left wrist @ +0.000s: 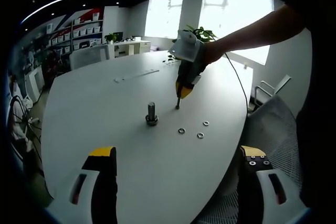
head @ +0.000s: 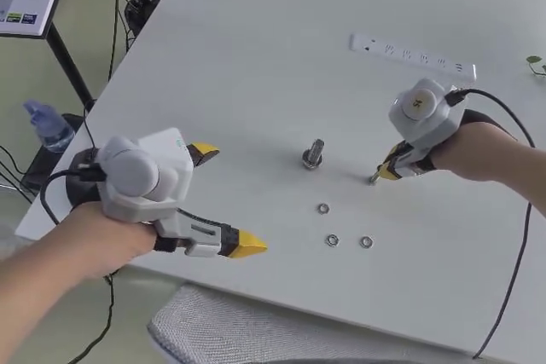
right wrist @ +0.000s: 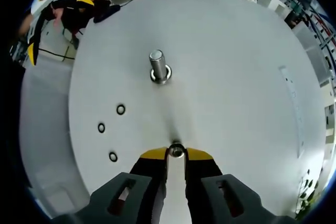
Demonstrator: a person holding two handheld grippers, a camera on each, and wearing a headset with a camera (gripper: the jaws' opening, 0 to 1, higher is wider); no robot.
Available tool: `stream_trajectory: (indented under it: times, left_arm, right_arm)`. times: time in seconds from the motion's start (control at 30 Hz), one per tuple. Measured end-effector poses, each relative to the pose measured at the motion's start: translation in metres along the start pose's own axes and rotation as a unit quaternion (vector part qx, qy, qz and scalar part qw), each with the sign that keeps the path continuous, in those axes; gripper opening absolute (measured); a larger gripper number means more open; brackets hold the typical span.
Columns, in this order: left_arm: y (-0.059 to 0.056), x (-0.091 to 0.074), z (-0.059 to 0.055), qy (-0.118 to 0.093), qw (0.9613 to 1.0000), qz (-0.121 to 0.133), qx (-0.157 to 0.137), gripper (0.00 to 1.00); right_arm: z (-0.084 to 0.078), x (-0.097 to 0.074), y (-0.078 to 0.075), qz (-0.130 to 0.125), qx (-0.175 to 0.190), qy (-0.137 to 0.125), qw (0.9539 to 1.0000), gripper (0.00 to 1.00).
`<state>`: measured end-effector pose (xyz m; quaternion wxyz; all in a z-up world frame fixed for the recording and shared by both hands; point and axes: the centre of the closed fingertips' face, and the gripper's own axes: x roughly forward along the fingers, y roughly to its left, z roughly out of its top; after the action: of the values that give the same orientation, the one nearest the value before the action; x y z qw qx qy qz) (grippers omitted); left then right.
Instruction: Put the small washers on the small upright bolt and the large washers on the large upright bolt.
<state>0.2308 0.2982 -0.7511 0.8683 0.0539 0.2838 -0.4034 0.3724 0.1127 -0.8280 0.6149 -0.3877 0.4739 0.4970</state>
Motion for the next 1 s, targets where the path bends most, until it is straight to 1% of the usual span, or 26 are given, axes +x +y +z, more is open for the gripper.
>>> stream_trajectory:
  times: [0.2, 0.27, 0.4, 0.77, 0.9, 1.0]
  left_arm:
    - [0.0, 0.0, -0.005, 0.005, 1.0, -0.001, -0.005, 0.95]
    - [-0.001, 0.0, -0.007, 0.006, 0.9999, -0.002, -0.009, 0.95]
    - [-0.001, 0.0, -0.011, 0.012, 0.9999, -0.003, -0.008, 0.95]
    - [0.003, 0.0, -0.011, 0.013, 0.9998, -0.003, -0.014, 0.94]
    - [0.004, -0.001, -0.01, 0.012, 0.9998, -0.003, -0.013, 0.93]
    - [0.004, -0.001, -0.011, 0.015, 0.9998, -0.003, -0.012, 0.93]
  right_arm:
    - [0.001, 0.004, -0.002, 0.0, 0.0, -0.001, 1.0, 0.12]
    - [0.001, 0.007, -0.003, -0.001, -0.002, 0.0, 1.0, 0.12]
    - [0.001, 0.013, -0.004, 0.0, -0.002, 0.002, 1.0, 0.12]
    - [-0.002, 0.028, -0.007, 0.0, -0.007, 0.008, 0.9999, 0.12]
    - [-0.002, 0.03, -0.005, 0.001, -0.008, 0.01, 0.9999, 0.12]
    - [-0.003, 0.032, -0.006, -0.001, -0.007, 0.011, 0.9999, 0.12]
